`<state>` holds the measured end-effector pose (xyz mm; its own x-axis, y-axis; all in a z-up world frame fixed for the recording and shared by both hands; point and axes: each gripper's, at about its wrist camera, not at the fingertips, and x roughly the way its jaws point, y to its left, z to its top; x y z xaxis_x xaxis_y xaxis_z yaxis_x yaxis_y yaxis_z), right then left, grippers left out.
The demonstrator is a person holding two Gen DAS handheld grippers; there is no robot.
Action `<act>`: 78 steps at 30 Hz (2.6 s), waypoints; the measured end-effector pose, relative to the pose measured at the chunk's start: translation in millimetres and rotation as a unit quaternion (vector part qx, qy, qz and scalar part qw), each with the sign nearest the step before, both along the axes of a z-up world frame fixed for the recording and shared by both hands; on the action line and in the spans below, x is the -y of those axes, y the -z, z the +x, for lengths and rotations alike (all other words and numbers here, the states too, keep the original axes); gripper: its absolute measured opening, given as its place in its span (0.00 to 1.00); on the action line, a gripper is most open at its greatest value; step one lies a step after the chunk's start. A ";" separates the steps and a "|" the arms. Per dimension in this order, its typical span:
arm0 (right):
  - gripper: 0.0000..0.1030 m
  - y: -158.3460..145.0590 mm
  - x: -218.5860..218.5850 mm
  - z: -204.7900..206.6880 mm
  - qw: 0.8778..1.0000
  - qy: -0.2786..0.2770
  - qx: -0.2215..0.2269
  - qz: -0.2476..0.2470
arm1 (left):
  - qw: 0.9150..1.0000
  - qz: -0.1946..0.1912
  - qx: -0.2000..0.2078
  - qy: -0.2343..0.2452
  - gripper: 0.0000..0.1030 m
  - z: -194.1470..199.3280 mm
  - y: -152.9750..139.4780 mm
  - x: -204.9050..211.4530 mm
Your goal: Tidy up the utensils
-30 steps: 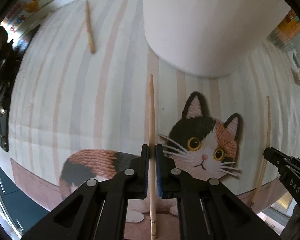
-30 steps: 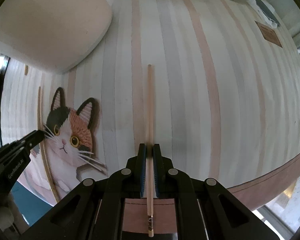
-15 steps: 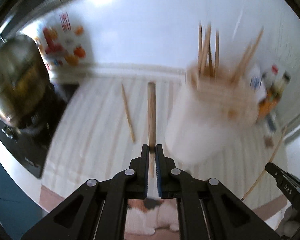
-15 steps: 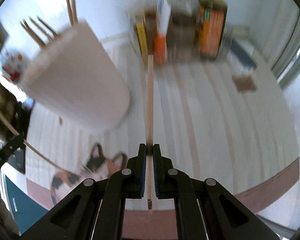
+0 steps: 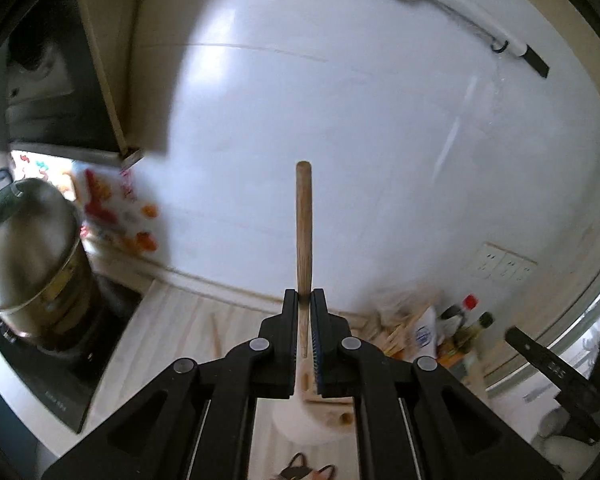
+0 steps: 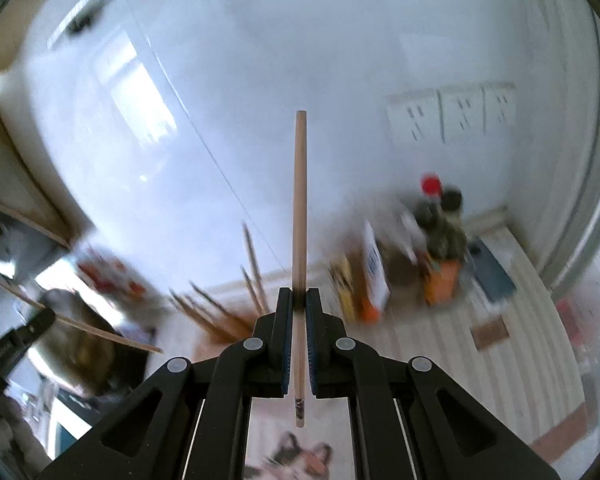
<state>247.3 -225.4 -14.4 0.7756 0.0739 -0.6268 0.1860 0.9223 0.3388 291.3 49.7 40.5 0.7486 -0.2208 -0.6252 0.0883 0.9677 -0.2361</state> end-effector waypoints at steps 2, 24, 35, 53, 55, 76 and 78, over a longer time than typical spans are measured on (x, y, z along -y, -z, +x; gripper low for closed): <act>0.06 -9.4 -3.6 14.8 1.000 -0.005 0.010 0.002 | 1.000 -0.005 -0.009 0.012 0.04 10.8 2.1 9.9; 0.07 68.3 -53.6 118.0 0.998 -0.067 -0.014 -0.017 | 0.986 0.029 -0.154 0.061 0.09 83.3 97.2 61.2; 0.34 71.2 -21.3 96.2 0.998 -0.058 -0.015 0.037 | 0.990 0.097 -0.099 0.013 0.88 75.6 84.4 58.1; 0.72 84.4 -25.3 46.2 0.996 -0.051 -0.037 -0.058 | 0.982 0.162 -0.076 -0.054 1.00 28.1 105.7 36.3; 0.77 87.3 -28.9 32.7 0.995 -0.050 -0.046 -0.078 | 0.982 0.167 -0.072 -0.049 1.00 11.7 106.6 37.4; 1.00 25.0 -80.2 -189.5 0.985 0.039 -0.006 -0.169 | 0.990 0.140 -0.005 0.017 1.00 -181.8 45.0 1.7; 1.00 15.2 -85.7 -209.5 0.985 0.042 0.003 -0.167 | 0.990 0.141 0.003 0.019 1.00 -202.6 35.6 -3.5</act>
